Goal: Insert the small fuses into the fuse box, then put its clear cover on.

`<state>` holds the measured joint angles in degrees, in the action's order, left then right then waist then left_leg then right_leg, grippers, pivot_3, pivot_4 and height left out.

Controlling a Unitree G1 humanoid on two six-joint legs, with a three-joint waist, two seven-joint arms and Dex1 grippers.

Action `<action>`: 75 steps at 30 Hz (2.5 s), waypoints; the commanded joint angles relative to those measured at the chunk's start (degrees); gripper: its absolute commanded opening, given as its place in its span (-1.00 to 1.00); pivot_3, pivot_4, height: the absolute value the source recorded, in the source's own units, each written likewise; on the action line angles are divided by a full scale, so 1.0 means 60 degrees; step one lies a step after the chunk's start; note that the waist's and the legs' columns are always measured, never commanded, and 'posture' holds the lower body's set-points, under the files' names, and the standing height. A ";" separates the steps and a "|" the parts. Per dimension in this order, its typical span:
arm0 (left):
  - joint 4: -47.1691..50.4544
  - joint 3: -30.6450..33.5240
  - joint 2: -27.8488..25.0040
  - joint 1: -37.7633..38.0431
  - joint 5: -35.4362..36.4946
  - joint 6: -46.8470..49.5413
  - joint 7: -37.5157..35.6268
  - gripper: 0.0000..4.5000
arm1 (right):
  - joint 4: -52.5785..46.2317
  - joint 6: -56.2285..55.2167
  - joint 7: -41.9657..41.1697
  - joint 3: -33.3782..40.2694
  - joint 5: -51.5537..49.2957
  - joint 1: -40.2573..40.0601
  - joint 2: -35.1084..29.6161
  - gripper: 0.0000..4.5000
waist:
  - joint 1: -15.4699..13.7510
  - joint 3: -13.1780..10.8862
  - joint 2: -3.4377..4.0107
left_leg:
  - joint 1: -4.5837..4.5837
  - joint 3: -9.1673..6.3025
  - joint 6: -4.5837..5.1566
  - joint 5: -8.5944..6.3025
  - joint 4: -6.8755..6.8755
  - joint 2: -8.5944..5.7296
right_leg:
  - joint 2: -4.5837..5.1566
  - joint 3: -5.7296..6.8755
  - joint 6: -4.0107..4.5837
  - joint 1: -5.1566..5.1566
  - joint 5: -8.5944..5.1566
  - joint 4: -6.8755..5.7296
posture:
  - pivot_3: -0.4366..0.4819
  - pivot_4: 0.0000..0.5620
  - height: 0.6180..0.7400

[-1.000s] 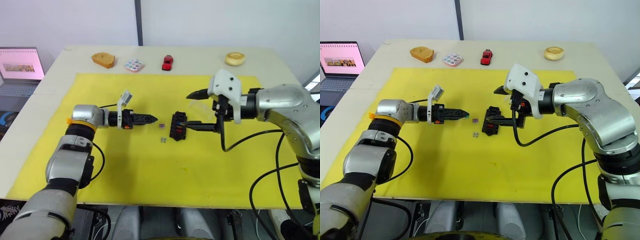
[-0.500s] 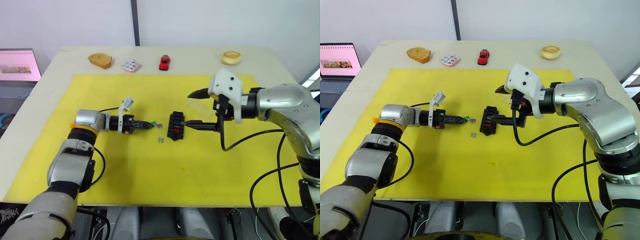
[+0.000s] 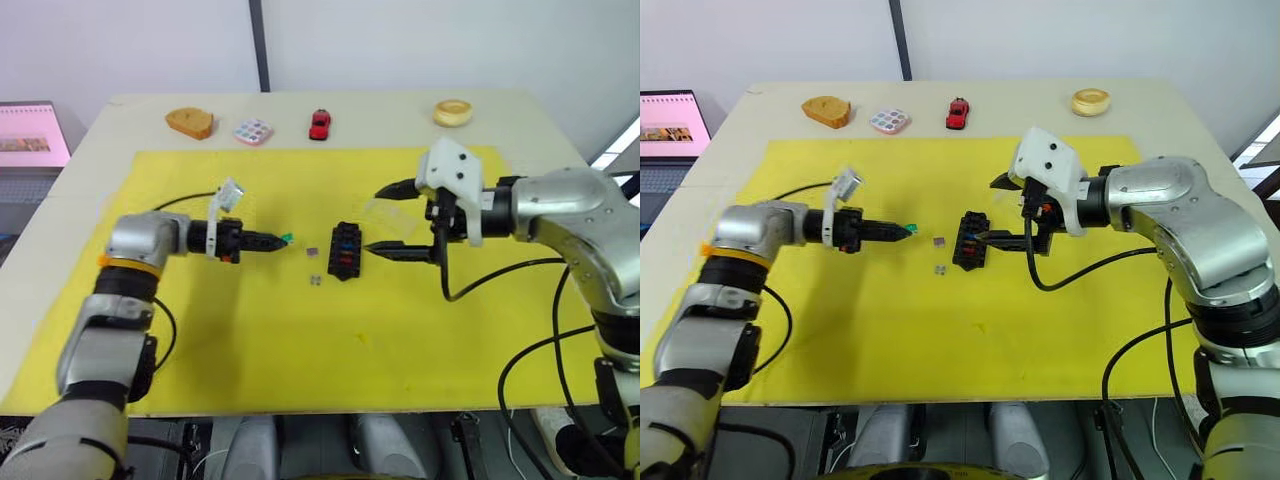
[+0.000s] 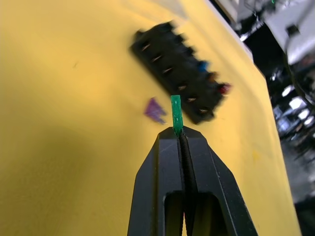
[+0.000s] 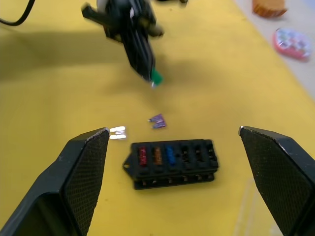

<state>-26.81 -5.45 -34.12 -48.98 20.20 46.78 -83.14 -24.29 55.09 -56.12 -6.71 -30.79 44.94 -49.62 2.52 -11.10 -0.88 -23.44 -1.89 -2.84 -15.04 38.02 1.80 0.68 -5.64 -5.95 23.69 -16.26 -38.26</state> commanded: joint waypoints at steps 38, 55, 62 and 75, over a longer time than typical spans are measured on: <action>0.4554 -0.0616 -0.0316 0.0167 0.1643 -0.0266 0.0172 -1.00 | 0.1283 0.2402 0.0118 -0.0767 -0.1935 0.1703 0.1701 -0.35 | 0.0008 -0.0001 -0.0001 | -0.0005 0.0001 0.0001 -0.0001 0.0006 0.0000 | -0.0005 0.0001 -0.0001 0.0002 0.0000 0.0006 | -0.05 -0.47 1.00; 0.4500 -0.0747 -0.0440 0.0160 0.1550 -0.0387 0.0223 -1.00 | 0.1328 0.2250 0.0002 -0.0779 -0.1886 0.1727 0.1713 -0.99 | 0.0006 -0.0001 -0.0001 | -0.0005 0.0001 0.0001 -0.0001 0.0006 -0.0001 | -0.0005 0.0000 -0.0001 0.0002 -0.0001 0.0006 | -0.05 -0.47 1.00; 0.4402 -0.0809 -0.0448 0.0112 0.1415 -0.0464 0.0328 -1.00 | 0.1394 0.2162 -0.0038 -0.0802 -0.1834 0.1774 0.1719 -0.99 | 0.0007 -0.0001 -0.0001 | -0.0005 0.0001 0.0001 -0.0001 0.0006 -0.0001 | -0.0005 0.0001 -0.0001 0.0002 -0.0001 0.0006 | -0.05 -0.47 1.00; 0.1025 -0.1684 0.0651 -0.0306 -0.0993 -0.3802 0.1383 0.96 | 0.3927 -0.3336 -0.1146 -0.1788 0.1543 0.1603 0.1673 -1.00 | -0.0015 -0.0001 -0.0001 | -0.0025 0.0012 0.0002 -0.0001 0.0002 -0.0003 | -0.0004 -0.0002 -0.0002 0.0024 -0.0001 0.0012 | -0.05 -0.47 1.00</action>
<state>-19.78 -16.18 -30.93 -48.17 14.84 26.44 -74.82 -2.44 39.26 -61.43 -17.66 -23.64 54.42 -39.68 2.43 -11.11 -0.88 -23.60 -1.81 -2.83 -15.04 38.03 1.78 0.65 -5.66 -5.96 23.83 -16.27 -38.18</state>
